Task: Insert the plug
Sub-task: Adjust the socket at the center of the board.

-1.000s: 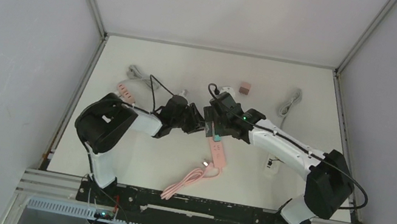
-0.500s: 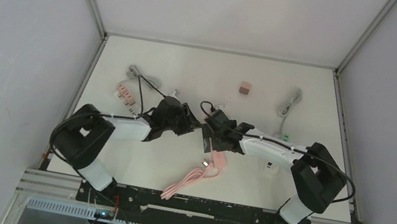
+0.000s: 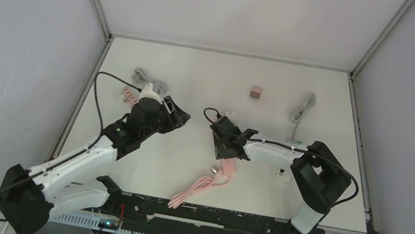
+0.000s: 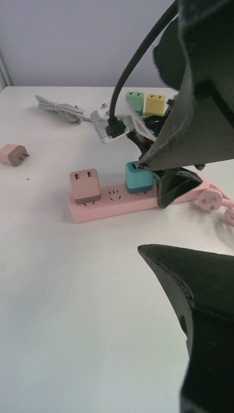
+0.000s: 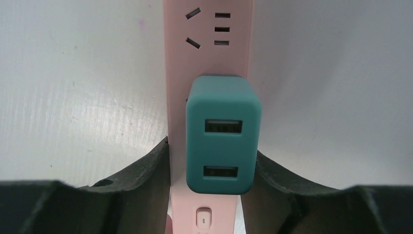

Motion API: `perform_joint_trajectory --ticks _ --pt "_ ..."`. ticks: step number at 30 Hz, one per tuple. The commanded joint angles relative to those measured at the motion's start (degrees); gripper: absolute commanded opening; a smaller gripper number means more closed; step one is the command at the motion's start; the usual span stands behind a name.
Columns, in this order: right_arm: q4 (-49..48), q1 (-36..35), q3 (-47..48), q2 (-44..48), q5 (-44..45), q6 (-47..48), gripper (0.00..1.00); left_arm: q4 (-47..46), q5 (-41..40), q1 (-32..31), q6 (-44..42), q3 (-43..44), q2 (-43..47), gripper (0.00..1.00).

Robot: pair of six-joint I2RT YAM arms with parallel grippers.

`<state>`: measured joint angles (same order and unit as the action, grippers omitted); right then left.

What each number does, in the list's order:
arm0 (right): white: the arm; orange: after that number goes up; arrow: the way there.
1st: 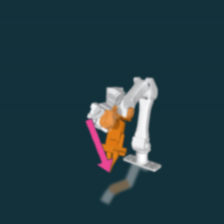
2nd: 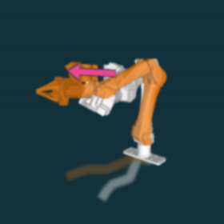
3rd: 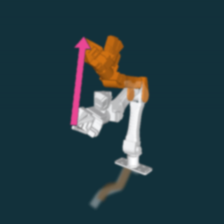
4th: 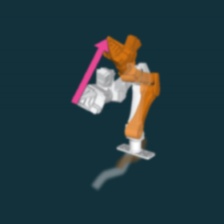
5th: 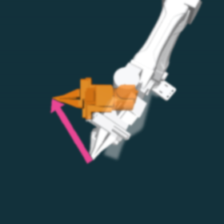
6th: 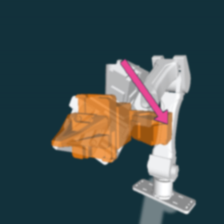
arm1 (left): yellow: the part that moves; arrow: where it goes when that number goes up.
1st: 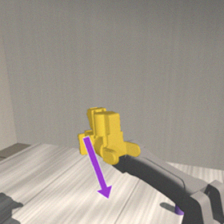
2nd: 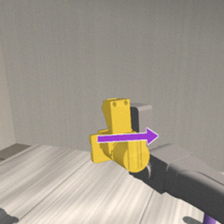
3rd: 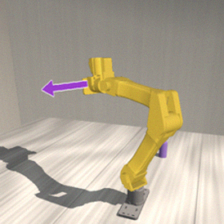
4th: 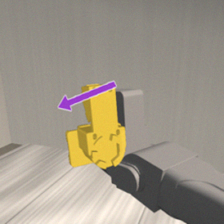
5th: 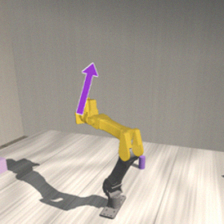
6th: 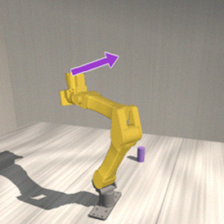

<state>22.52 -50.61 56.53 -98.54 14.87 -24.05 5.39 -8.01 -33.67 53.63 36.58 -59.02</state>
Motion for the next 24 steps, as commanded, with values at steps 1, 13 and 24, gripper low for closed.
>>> perform_joint_trajectory --ticks 1,13,24 --pt "-4.33 0.79 4.27 -2.99 -0.41 2.13 0.47 11.85 -4.11 0.96 -5.39 2.53 9.68 0.64" --pt "-6.61 4.40 16.65 -11.78 -2.40 7.09 0.50 27.95 -10.53 5.54 -26.62 14.88 22.81 0.91" --pt "-1.65 1.41 17.40 -5.25 -1.29 7.38 0.86 25.14 -16.31 10.23 -33.56 8.97 26.44 0.97"
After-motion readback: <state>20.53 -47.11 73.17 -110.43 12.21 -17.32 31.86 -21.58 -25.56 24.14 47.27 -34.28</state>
